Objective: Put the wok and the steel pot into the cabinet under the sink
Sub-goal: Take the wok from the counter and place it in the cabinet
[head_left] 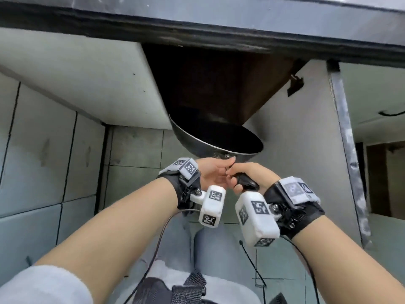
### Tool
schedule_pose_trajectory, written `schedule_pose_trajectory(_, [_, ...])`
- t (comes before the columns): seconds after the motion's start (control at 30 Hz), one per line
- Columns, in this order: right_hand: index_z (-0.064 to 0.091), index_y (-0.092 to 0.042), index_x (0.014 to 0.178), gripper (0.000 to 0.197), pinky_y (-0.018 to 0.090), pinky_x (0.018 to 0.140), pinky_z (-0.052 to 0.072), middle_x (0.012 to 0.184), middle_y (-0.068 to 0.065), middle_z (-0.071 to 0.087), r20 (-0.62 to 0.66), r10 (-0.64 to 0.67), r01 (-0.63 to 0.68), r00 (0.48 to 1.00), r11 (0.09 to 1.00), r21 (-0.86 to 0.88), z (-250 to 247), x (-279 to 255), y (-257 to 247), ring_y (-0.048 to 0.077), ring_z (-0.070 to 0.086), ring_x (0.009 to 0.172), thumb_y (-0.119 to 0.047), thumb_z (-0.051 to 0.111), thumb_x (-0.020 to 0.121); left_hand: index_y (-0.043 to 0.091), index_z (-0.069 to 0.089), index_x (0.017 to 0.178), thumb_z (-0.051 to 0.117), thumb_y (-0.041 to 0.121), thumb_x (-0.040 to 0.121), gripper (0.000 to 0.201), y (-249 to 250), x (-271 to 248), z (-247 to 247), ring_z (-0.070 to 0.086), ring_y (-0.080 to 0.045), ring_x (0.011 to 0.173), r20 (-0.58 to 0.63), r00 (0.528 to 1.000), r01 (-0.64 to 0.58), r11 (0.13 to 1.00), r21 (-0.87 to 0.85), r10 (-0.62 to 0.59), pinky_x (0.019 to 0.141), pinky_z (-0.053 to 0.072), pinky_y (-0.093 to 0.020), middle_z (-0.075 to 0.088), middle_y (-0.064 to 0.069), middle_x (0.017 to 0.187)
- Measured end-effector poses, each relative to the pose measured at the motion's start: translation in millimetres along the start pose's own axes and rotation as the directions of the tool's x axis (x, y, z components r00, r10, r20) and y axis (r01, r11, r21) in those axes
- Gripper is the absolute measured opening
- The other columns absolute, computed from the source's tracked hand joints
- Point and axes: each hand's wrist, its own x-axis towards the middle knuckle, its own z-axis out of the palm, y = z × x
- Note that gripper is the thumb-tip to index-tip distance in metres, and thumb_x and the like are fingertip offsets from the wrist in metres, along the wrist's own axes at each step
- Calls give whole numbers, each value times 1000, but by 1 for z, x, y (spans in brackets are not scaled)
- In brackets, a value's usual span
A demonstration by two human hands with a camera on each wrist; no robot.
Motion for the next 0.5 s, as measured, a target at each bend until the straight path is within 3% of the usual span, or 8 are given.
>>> schedule_pose_trajectory(0.07, [53,-5,85,6,13,28,35,58,5,41,13,-18,17,1000,997,78,-2,33,-15,7,43,32,-6,47,86,13,59,76,44,36,93,32,29,26,-24,49,-9,73,-29,999,-27,992,120,31,100,38,-25,61,6,52])
schedule_pose_trajectory(0.1, [52,-5,85,4,13,28,34,57,5,42,18,-34,32,999,995,99,-3,52,-23,8,42,32,-5,48,86,14,58,78,44,34,93,29,41,40,-37,51,-9,75,-50,997,-46,984,173,55,104,37,-27,63,7,55])
schedule_pose_trajectory(0.23, [46,-6,65,23,10,27,30,41,3,46,2,-91,91,996,992,83,-6,119,-58,9,39,25,-6,48,88,16,59,81,46,31,93,23,80,90,-79,54,-10,73,-104,981,-142,971,194,164,78,45,-21,68,11,52])
schedule_pose_trajectory(0.37, [50,-4,64,25,10,28,31,39,2,49,14,-200,200,980,979,-22,-7,174,-97,9,42,22,-5,48,89,15,55,80,47,30,92,21,112,126,-108,55,-10,65,-178,951,-224,960,167,253,69,44,-21,64,8,53])
schedule_pose_trajectory(0.43, [51,-4,64,25,10,28,32,34,-1,50,47,-253,255,966,966,-45,-8,198,-113,8,44,23,-3,47,88,14,53,80,48,28,92,20,127,140,-121,57,-7,51,-187,941,-260,957,129,281,66,45,-22,60,9,45])
schedule_pose_trajectory(0.5, [52,-4,63,23,10,28,33,34,-1,50,53,-286,290,957,953,-87,-11,224,-127,7,44,23,-2,50,86,14,54,81,50,27,91,18,139,156,-135,56,-6,42,-226,923,-301,950,79,311,59,47,-21,59,7,48])
